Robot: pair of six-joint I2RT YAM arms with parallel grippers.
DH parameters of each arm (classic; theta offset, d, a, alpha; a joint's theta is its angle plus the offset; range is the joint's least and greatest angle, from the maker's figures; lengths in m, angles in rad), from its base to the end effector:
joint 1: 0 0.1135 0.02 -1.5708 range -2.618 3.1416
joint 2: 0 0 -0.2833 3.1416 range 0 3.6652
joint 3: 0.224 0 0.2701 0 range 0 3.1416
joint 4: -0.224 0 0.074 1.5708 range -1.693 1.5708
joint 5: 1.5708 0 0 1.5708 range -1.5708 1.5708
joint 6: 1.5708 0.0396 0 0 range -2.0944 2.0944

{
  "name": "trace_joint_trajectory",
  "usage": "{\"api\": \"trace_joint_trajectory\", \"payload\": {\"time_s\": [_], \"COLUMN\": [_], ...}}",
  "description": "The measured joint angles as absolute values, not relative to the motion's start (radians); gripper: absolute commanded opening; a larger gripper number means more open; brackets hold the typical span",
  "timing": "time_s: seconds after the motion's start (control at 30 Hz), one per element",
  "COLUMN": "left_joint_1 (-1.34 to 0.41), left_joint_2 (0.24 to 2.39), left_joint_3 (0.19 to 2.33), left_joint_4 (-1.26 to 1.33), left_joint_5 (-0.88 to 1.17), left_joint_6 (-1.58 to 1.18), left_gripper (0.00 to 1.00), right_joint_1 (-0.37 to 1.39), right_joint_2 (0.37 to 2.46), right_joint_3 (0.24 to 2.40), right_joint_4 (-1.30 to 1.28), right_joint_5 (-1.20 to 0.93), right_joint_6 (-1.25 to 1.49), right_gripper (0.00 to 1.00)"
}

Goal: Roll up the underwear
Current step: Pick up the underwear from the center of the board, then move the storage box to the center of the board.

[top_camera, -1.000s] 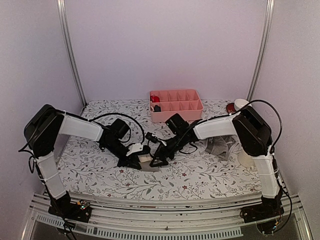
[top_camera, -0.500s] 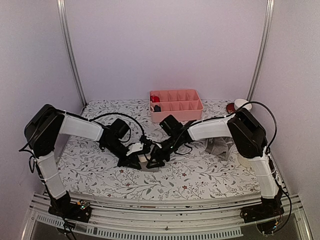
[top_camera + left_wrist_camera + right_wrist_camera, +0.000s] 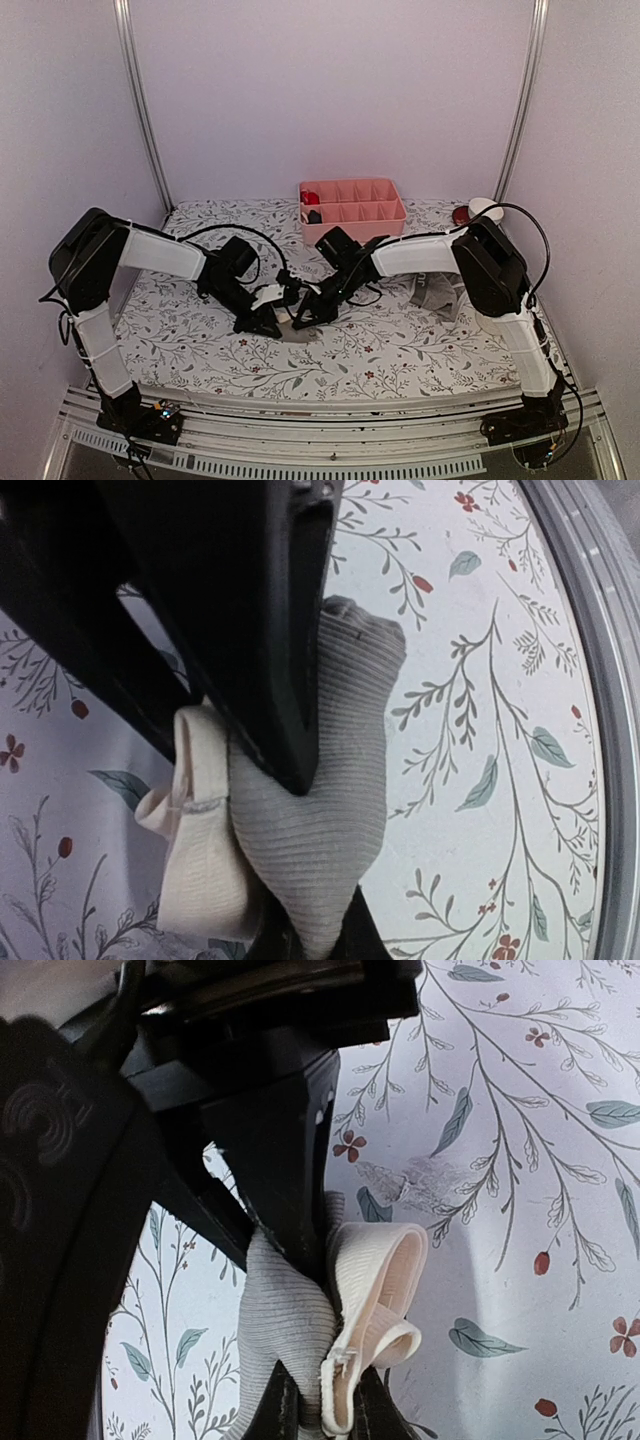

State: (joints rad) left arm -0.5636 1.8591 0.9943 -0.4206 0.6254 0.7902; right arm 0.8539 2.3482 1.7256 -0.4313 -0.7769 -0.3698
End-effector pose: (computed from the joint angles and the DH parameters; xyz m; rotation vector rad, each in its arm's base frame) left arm 0.2809 -0.2049 0.1218 1.7742 2.0094 -0.8167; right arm 0.3195 0.4089 0.1217 -1.7119 1.9534 1.1896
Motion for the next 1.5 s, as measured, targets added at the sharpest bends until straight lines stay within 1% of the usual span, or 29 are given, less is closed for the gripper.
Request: {"api": "trace_joint_trajectory", "payload": {"time_s": [0.03, 0.1, 0.17, 0.2, 0.23, 0.27, 0.47, 0.57, 0.73, 0.87, 1.0, 1.13, 1.33, 1.5], "left_joint_1": [-0.561, -0.557, -0.550, -0.541, -0.529, -0.516, -0.461, -0.458, -0.453, -0.444, -0.440, -0.439, -0.437, -0.437], "left_joint_2": [1.859, 1.851, 1.826, 1.800, 1.764, 1.728, 1.412, 1.316, 1.296, 1.296, 1.296, 1.299, 1.311, 1.315], "left_joint_3": [0.994, 0.982, 0.958, 0.936, 0.910, 0.887, 0.720, 0.637, 0.559, 0.547, 0.535, 0.526, 0.522, 0.512], "left_joint_4": [-0.421, -0.408, -0.398, -0.395, -0.385, -0.371, -0.171, -0.036, 0.115, 0.198, 0.263, 0.299, 0.339, 0.385], "left_joint_5": [0.627, 0.631, 0.634, 0.638, 0.635, 0.635, 0.644, 0.634, 0.566, 0.509, 0.465, 0.432, 0.389, 0.326], "left_joint_6": [0.788, 0.791, 0.790, 0.786, 0.777, 0.769, 0.692, 0.653, 0.599, 0.566, 0.545, 0.533, 0.521, 0.509], "left_gripper": [0.20, 0.39, 0.63, 0.80, 0.92, 0.98, 0.99, 0.98, 0.98, 0.99, 0.98, 0.98, 0.98, 0.98], "right_joint_1": [0.855, 0.858, 0.864, 0.868, 0.871, 0.875, 0.876, 0.857, 0.785, 0.724, 0.699, 0.698, 0.697, 0.694], "right_joint_2": [2.346, 2.342, 2.332, 2.324, 2.312, 2.299, 2.173, 2.093, 1.979, 1.971, 2.025, 2.109, 2.363, 2.493], "right_joint_3": [1.726, 1.724, 1.715, 1.707, 1.697, 1.684, 1.576, 1.566, 1.595, 1.734, 1.926, 2.043, 2.300, 2.316], "right_joint_4": [-0.432, -0.433, -0.426, -0.420, -0.417, -0.417, -0.399, -0.396, -0.385, -0.405, -0.419, -0.376, -0.339, -0.286], "right_joint_5": [-0.772, -0.756, -0.739, -0.726, -0.709, -0.692, -0.560, -0.492, -0.343, -0.178, 0.056, 0.228, 0.344, 0.397], "right_joint_6": [-0.373, -0.369, -0.374, -0.374, -0.374, -0.373, -0.329, -0.282, -0.186, -0.094, -0.005, 0.067, 0.121, 0.141], "right_gripper": [0.03, 0.02, 0.02, 0.02, 0.02, 0.02, 0.02, 0.02, 0.02, 0.02, 0.02, 0.02, 0.01, 0.01]}}
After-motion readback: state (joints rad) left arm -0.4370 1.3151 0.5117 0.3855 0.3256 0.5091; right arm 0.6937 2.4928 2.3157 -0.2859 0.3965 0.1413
